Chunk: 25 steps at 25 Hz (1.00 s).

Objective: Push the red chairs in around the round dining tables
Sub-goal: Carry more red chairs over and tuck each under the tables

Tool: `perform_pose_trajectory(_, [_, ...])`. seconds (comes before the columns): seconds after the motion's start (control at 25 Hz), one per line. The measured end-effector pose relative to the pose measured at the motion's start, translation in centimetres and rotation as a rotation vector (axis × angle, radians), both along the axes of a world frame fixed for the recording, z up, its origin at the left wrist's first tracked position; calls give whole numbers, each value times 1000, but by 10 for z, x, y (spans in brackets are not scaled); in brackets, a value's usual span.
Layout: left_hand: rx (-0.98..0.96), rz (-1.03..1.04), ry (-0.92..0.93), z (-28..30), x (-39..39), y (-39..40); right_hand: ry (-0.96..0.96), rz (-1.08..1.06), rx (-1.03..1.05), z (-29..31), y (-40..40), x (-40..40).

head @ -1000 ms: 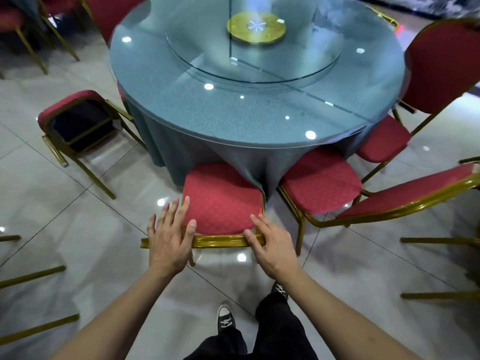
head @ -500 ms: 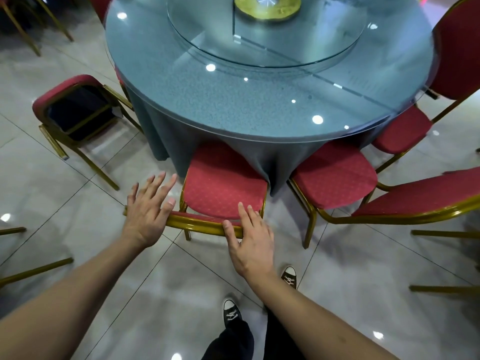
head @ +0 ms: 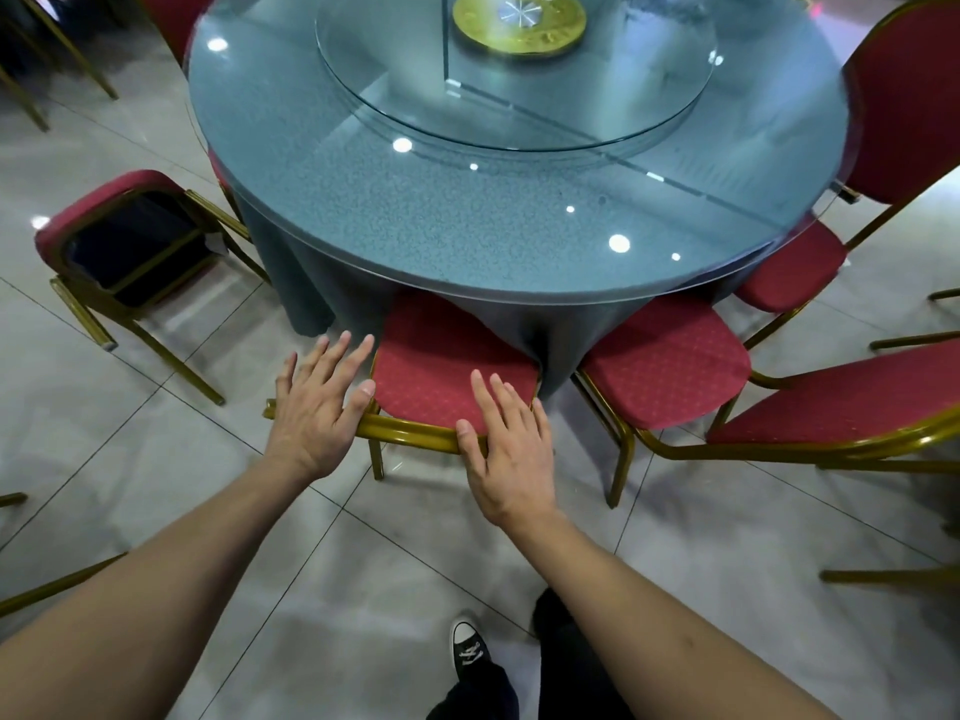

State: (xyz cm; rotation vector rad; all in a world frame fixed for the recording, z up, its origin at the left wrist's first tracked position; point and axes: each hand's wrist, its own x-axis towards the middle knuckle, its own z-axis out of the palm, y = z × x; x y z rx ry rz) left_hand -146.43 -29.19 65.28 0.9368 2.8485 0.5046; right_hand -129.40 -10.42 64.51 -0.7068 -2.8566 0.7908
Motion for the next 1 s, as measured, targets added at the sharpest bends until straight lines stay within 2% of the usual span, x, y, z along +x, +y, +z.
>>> perform_pose_trajectory(1.0, [12,2,-40,0,-34,20,-46,-93,-40,1,12,-31])
